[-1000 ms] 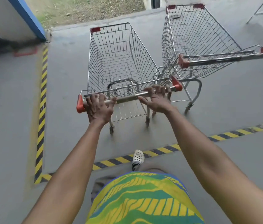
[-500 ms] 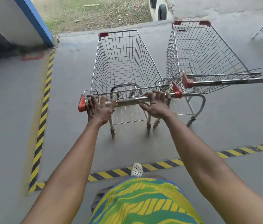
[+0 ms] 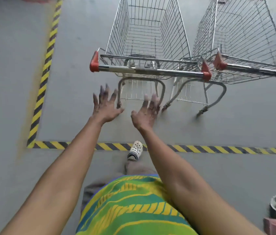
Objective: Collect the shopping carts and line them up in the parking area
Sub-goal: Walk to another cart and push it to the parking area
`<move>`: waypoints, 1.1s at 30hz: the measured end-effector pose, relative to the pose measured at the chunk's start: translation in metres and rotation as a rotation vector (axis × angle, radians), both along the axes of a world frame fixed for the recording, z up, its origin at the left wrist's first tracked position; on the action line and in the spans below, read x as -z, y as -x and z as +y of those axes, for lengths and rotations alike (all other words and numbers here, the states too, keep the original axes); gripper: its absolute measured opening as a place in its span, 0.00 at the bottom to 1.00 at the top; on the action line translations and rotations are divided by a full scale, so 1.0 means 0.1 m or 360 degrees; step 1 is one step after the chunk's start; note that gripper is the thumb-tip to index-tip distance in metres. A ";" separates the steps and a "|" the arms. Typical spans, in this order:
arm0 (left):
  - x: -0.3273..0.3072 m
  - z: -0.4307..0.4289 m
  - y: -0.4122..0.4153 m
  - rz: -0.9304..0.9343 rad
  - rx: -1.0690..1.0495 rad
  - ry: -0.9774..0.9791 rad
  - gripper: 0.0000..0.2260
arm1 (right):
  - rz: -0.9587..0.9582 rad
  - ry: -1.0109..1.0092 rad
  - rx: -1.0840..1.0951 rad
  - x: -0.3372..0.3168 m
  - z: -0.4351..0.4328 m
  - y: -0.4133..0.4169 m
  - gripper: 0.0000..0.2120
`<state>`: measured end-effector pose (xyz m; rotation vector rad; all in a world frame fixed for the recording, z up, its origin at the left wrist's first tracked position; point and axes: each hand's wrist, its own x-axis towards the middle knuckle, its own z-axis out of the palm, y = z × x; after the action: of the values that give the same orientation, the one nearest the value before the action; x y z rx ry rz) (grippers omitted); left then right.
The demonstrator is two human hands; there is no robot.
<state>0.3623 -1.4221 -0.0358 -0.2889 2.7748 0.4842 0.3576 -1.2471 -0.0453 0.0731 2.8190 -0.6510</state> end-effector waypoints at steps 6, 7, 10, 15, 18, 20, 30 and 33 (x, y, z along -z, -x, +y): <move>0.56 -0.18 -2.19 -0.0387 -0.0868 -0.0606 0.42 | -0.0954 -0.0362 -0.1489 0.94 -0.20 -1.37 0.41; 0.60 -0.20 -2.63 -0.0451 -0.1027 -0.0662 0.41 | -0.1081 -0.0489 -0.1647 1.05 -0.19 -1.45 0.42; 0.63 -0.17 -3.89 -0.0487 -0.1637 -0.0882 0.39 | -0.1161 -0.0725 -0.1453 1.20 -0.35 -1.74 0.44; 0.56 -0.02 -5.43 0.0053 -0.2563 -0.1350 0.39 | -0.0805 -0.0592 -0.1683 1.02 -1.06 -2.65 0.34; 0.62 0.12 -6.20 0.0328 -0.2868 -0.1603 0.47 | -0.0782 -0.0420 -0.1982 0.83 -1.48 -3.61 0.33; 0.69 0.22 -6.78 0.0464 -0.3002 -0.1637 0.52 | -0.0880 -0.0337 -0.2237 0.75 -1.73 -4.35 0.34; 0.45 0.81 -8.62 0.1389 -0.3950 -0.1426 0.31 | -0.1203 -0.0170 -0.2940 0.15 -2.57 -7.29 0.22; 0.39 0.86 -8.97 0.1786 -0.4028 -0.1541 0.20 | -0.1418 -0.0217 -0.2934 0.09 -2.66 -7.91 0.14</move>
<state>1.2592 -1.3359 -0.0751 1.7848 -0.0435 -1.2441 1.1485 -1.5127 -0.0542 -1.4876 1.1321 0.1007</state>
